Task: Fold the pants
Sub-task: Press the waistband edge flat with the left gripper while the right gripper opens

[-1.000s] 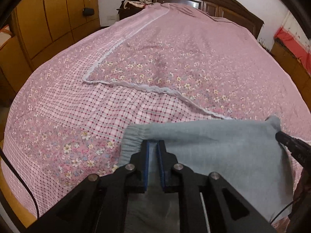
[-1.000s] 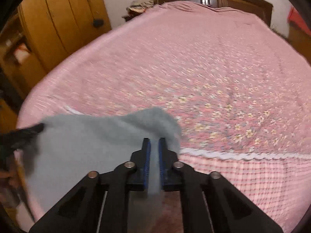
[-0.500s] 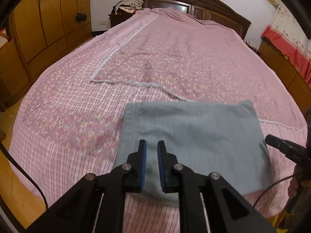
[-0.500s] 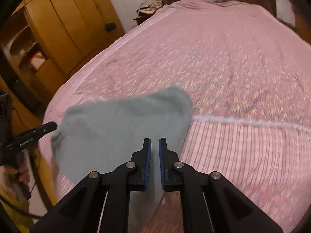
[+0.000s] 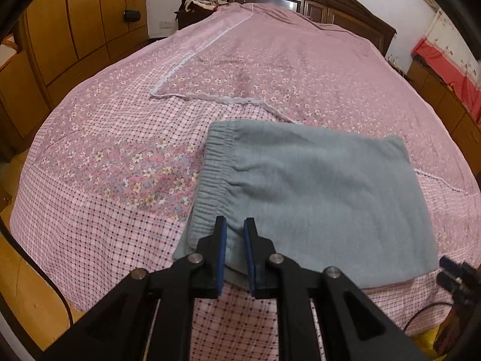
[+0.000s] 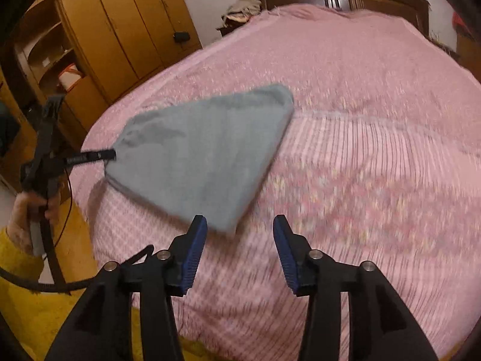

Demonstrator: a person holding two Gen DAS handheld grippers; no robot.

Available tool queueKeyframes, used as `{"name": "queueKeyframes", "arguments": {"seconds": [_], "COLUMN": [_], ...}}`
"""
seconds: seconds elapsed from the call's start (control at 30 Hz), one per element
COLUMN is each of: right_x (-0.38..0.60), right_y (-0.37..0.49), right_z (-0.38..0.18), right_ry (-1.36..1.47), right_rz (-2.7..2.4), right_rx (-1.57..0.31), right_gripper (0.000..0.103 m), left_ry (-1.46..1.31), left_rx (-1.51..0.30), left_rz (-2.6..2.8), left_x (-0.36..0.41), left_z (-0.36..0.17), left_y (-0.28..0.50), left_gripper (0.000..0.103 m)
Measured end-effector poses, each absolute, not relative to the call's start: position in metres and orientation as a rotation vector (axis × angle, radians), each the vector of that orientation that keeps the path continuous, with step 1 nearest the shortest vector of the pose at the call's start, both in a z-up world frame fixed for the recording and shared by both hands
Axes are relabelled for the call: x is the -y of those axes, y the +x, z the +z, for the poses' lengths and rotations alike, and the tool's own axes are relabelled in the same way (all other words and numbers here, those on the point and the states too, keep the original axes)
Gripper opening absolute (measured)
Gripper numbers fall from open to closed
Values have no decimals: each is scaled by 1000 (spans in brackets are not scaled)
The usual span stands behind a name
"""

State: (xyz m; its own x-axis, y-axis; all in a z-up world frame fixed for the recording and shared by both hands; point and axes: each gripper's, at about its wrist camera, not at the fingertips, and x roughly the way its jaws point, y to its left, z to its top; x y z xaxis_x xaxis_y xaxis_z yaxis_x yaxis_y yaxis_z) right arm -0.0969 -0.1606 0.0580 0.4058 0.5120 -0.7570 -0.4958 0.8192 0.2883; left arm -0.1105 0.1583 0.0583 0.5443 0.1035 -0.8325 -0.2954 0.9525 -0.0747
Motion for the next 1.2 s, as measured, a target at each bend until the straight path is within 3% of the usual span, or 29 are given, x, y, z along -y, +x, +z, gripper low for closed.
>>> {"name": "queueKeyframes", "arguments": {"seconds": [0.53, 0.73, 0.83, 1.2], "right_x": [117, 159, 164, 156], "right_y": [-81, -81, -82, -72], "right_z": [29, 23, 17, 50], "right_ry": [-72, 95, 38, 129], "right_rz": [483, 461, 411, 547], "right_rx": [-988, -1030, -1057, -975], "right_gripper": [47, 47, 43, 43], "left_ry": [-212, -240, -233, -184], "left_rx": [-971, -974, -975, -976], "left_rz": [212, 205, 210, 211], "left_x": [-158, -165, -164, -155], "left_z": [50, 45, 46, 55], "left_y": [-116, -115, -117, -134], "left_gripper": [11, 11, 11, 11]}}
